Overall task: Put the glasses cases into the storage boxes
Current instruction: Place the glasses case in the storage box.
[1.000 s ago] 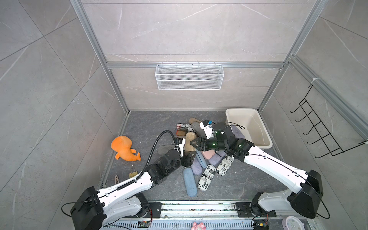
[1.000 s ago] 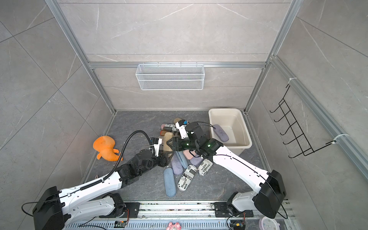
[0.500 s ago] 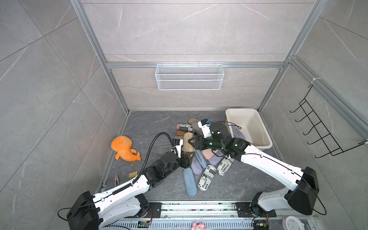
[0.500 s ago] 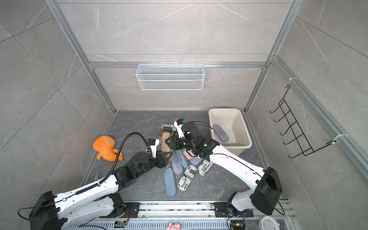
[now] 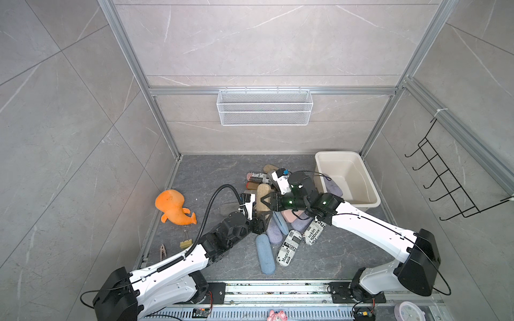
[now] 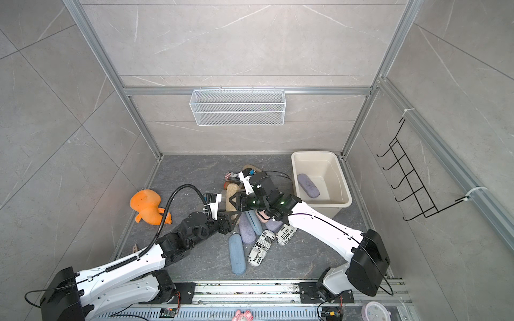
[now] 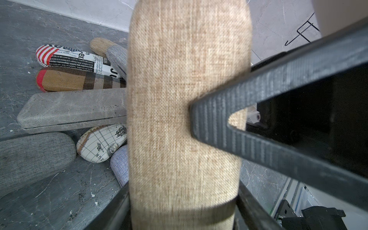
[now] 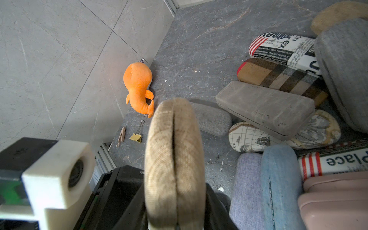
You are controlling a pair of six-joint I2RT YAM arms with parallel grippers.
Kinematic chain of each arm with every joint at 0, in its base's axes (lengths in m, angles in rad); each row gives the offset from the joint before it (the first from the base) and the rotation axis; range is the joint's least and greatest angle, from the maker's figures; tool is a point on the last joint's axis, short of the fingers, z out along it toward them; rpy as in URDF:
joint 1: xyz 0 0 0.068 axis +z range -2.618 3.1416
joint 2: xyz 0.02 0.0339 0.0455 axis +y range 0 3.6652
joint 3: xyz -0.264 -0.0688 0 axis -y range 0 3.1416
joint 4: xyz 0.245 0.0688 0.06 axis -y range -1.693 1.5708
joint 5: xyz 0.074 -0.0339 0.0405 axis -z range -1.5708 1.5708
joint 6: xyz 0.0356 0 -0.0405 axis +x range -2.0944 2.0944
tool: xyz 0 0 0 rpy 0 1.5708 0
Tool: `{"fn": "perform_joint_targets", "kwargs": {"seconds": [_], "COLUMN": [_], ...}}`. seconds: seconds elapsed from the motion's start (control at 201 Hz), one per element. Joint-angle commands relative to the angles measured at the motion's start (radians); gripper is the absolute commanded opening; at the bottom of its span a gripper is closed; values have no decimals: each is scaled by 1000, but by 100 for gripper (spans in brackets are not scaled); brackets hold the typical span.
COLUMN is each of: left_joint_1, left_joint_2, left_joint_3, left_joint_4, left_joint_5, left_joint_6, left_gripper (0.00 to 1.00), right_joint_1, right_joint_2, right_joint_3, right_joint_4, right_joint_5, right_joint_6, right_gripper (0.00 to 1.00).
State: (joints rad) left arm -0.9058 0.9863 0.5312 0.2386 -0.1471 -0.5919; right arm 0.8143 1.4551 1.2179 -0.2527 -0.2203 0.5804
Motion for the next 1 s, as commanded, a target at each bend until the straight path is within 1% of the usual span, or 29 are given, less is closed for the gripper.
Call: {"fn": "perform_joint_targets", "kwargs": {"seconds": [0.0,0.08,0.164,0.254,0.384,0.454,0.528,0.588,0.693,0.802,0.992], "left_joint_1": [-5,-6,-5,-5,-6,-6,-6,-5,-5,-5,-5], "left_joint_2": [-18,-24,-39,-52,-97,-134,-178,-212,-264,-298,-319], "left_joint_3": [0,-4,-20,-39,-70,-84,-94,-101,-124,-131,-134], "left_joint_4": [59,34,19,9,-8,-49,-109,-149,-175,-203,-236], "left_joint_5": [-10,-20,-19,-4,5,-37,-110,-157,-208,-243,-280], "left_joint_6": [-15,-21,-27,-37,-47,-57,-76,-88,-94,-99,-99], "left_gripper": [72,80,85,94,94,93,92,92,93,93,94], "right_joint_1": [10,11,9,10,9,5,-12,-39,-108,-220,-391], "right_joint_2": [-6,-6,3,10,29,32,34,32,14,6,25], "right_joint_3": [27,45,64,71,135,178,235,276,316,338,384], "right_joint_4": [22,12,9,34,-32,-81,-155,-210,-270,-318,-371], "right_joint_5": [-8,5,14,9,87,150,220,260,311,332,482], "right_joint_6": [0,-7,-12,5,-46,-93,-145,-181,-231,-258,-332], "right_gripper": [35,34,34,33,33,33,33,32,32,32,32]}}
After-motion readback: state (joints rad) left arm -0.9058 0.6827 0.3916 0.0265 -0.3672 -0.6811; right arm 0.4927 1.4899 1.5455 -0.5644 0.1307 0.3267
